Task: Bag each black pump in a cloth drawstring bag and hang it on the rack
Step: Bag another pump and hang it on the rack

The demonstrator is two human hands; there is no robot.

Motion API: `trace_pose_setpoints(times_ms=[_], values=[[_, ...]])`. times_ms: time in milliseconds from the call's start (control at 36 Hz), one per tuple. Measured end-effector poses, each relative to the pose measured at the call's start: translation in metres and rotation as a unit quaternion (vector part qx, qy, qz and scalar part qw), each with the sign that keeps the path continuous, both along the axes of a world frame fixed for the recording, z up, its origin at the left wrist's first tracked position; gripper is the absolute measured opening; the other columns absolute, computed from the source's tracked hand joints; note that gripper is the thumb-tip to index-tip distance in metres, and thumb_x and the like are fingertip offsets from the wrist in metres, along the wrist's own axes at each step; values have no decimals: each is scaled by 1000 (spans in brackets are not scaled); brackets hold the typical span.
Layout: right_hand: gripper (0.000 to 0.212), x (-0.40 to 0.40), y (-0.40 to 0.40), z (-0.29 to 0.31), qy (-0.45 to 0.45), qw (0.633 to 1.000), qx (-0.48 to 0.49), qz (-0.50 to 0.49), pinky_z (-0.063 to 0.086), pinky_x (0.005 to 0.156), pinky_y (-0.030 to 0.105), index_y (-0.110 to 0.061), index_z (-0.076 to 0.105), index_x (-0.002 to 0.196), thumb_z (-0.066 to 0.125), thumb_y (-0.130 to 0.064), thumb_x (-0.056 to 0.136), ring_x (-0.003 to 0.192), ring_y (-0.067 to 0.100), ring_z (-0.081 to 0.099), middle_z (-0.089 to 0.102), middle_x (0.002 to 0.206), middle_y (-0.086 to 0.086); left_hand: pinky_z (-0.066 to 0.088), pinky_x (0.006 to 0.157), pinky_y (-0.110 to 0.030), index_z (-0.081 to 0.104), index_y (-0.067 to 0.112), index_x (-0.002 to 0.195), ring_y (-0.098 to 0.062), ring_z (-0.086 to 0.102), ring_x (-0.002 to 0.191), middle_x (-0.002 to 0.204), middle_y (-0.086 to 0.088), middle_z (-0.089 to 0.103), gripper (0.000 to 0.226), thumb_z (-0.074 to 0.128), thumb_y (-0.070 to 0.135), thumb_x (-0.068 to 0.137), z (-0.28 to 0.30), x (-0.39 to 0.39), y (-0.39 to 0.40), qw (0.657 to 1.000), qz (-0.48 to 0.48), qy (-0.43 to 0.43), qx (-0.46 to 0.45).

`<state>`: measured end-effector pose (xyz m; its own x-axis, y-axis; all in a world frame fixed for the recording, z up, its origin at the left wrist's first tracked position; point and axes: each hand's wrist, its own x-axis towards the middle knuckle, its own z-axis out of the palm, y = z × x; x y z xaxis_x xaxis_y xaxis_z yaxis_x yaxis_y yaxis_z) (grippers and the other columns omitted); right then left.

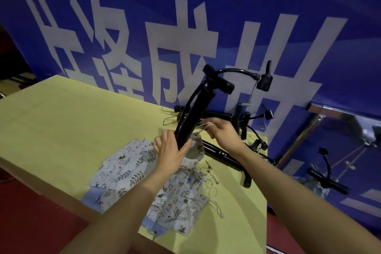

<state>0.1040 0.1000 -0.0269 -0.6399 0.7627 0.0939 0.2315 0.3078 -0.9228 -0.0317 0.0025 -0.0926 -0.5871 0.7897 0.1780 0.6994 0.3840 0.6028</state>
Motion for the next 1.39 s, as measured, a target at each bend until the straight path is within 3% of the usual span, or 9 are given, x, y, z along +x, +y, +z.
trace_pose_setpoints(times_ms=[83, 250, 417, 583, 639, 833, 1083, 1222, 1389], values=[[38, -1, -5, 9, 39, 998, -49, 6, 41, 73, 24, -19, 57, 123, 35, -2, 96, 77, 11, 50, 61, 81, -6, 32, 92, -35, 41, 11, 109, -21, 30, 103, 114, -4, 36, 49, 46, 55, 89, -3, 5, 0, 1000, 1, -4, -11], [33, 2, -17, 23, 52, 994, -89, 41, 42, 99, 37, -23, 68, 103, 47, -18, 78, 107, 20, 60, 70, 107, -5, 35, 96, -39, 40, 5, 114, -25, 33, 108, 119, -9, 35, 42, 52, 38, 92, -2, 13, -1, 999, -6, -21, -31], [13, 1, -22, 20, 51, 996, -37, 61, 45, 68, 5, -13, 62, 97, 67, -20, 86, 78, -9, 61, 64, 89, -9, 35, 104, -39, 30, 4, 128, -27, 31, 120, 131, -10, 26, 58, 64, 5, 80, 8, 11, -3, 995, -66, -31, -68], [18, -5, -29, 6, 54, 997, -48, -8, 52, 87, 30, -16, 64, 97, 71, -25, 83, 96, 14, 66, 69, 96, -2, 38, 106, -26, 31, 12, 137, -16, 44, 116, 132, -4, 25, 70, 53, -16, 77, 30, -2, -13, 984, -120, -130, -2], [15, -7, -28, 5, 55, 997, -49, -17, 52, 86, 30, -19, 64, 94, 72, -23, 82, 95, 14, 66, 70, 96, -1, 44, 86, -13, 31, 19, 137, -5, 47, 96, 134, -3, 25, 72, 48, -19, 78, 43, -4, -16, 982, -110, -140, 59], [39, -26, -27, -2, -18, 998, 10, -56, 52, 90, 37, -20, 66, 111, 73, -41, 78, 99, 14, 65, 71, 105, -2, 42, 49, -26, 6, 56, 138, -15, 46, 67, 133, 6, 18, 102, 45, -18, 78, 72, -7, -21, 976, -189, 46, 100], [43, -44, -34, -11, -57, 996, 39, -64, 44, 81, 26, -23, 63, 113, 67, -50, 80, 100, 13, 60, 67, 106, -3, 52, 51, -37, -3, 70, 130, -17, 50, 77, 139, 7, 16, 111, 49, -15, 81, 63, -22, -36, 964, -218, 123, 89], [30, -46, -37, -4, -61, 995, 61, -52, 41, 76, 24, -17, 63, 113, 62, -32, 87, 102, 18, 60, 64, 100, -2, 41, 60, -25, 8, 62, 128, -17, 42, 100, 141, 6, 16, 99, 48, -14, 79, 65, -17, -41, 954, -225, 192, 50], [59, -35, -36, -11, -98, 995, 32, 12, 28, 106, 23, -17, 38, 142, 59, -38, 91, 138, 19, 35, 43, 145, 4, 41, 57, -27, 22, 45, 142, -27, 52, 106, 152, -1, 13, 88, 48, -12, 79, 61, -16, -37, 978, -148, 145, 37]])
